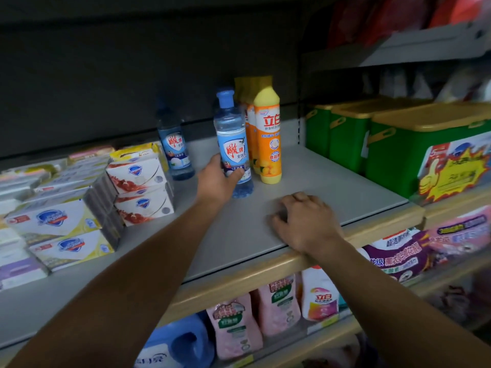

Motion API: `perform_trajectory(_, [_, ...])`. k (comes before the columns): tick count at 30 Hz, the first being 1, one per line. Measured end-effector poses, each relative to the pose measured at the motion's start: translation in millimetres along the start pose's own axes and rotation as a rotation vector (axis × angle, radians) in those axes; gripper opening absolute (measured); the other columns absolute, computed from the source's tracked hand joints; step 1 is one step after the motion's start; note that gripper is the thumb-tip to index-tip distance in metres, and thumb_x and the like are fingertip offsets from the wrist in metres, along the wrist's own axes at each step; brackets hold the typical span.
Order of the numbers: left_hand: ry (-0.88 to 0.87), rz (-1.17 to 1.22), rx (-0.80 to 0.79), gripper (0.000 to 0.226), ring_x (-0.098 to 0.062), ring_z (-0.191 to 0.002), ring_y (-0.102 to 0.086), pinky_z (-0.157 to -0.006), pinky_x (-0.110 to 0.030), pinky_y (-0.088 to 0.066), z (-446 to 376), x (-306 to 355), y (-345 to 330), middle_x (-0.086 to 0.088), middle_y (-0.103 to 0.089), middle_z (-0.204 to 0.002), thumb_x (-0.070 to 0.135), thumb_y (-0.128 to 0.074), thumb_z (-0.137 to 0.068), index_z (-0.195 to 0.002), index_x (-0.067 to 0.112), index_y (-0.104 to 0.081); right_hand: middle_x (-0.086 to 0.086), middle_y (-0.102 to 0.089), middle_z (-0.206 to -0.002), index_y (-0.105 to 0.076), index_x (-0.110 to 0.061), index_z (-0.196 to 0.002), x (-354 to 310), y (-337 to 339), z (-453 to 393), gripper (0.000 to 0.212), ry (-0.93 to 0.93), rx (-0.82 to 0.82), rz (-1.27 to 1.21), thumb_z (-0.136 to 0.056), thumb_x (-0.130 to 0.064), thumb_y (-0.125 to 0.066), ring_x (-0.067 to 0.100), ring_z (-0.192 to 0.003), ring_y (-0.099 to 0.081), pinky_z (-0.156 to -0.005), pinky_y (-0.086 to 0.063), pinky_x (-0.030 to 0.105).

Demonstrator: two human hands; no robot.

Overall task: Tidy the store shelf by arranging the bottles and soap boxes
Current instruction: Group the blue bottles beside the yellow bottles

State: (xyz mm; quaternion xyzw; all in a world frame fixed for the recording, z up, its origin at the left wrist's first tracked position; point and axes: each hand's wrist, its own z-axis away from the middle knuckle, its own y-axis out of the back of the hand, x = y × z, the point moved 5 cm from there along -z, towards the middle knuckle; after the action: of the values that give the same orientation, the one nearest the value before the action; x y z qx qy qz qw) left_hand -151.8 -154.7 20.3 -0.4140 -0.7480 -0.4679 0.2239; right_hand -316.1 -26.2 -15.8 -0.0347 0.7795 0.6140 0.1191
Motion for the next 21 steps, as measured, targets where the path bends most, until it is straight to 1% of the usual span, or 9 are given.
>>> perform_trajectory(4, [0.029, -0.031, 0.011, 0.052, -0.021, -0.116, -0.061, -0.097, -0.035, -0.048, -20.7, -3.9, -13.0, -0.006, -0.063, -0.129, 0.029, -0.071, -0.086, -0.131, 0.011, -0.052, 0.003, -0.053, -0.131, -0.054, -0.023, -0.128, 0.4, -0.1, -0.9, 0.050, 0.013, 0.006, -0.014, -0.093, -0.053, -0.036, 0.028, -0.123, -0.045, -0.103, -0.035, 0.040])
perform_trajectory(7, [0.022, -0.057, -0.006, 0.052, -0.021, -0.116, -0.061, -0.099, -0.039, -0.050, -30.5, -4.7, -18.8, -0.006, -0.063, -0.129, 0.031, -0.070, -0.087, -0.133, 0.012, -0.054, 0.003, -0.053, -0.130, -0.054, -0.023, -0.128, 0.0, -0.5, -0.5, 0.050, 0.013, 0.016, -0.027, -0.093, -0.053, -0.036, 0.028, -0.123, -0.045, -0.103, -0.035, 0.040])
perform_trajectory(15, [-0.026, -0.038, -0.027, 0.049, -0.021, -0.116, -0.061, -0.097, -0.036, -0.049, -31.7, -5.0, -22.6, -0.005, -0.064, -0.129, 0.029, -0.068, -0.089, -0.133, 0.013, -0.054, 0.003, -0.053, -0.129, -0.054, -0.023, -0.128, -0.6, 0.0, -0.8, 0.050, 0.015, 0.021, -0.029, -0.092, -0.053, -0.036, 0.029, -0.122, -0.045, -0.102, -0.035, 0.040])
perform_trajectory(21, [-0.011, -0.056, -0.036, 0.049, -0.020, -0.114, -0.061, -0.095, -0.035, -0.050, -32.1, -3.2, -24.1, -0.005, -0.063, -0.129, 0.030, -0.067, -0.089, -0.133, 0.013, -0.053, 0.003, -0.053, -0.128, -0.054, -0.023, -0.127, -0.6, 0.8, 0.2, 0.048, 0.010, 0.013, -0.039, -0.092, -0.052, -0.038, 0.029, -0.121, -0.045, -0.101, -0.035, 0.040])
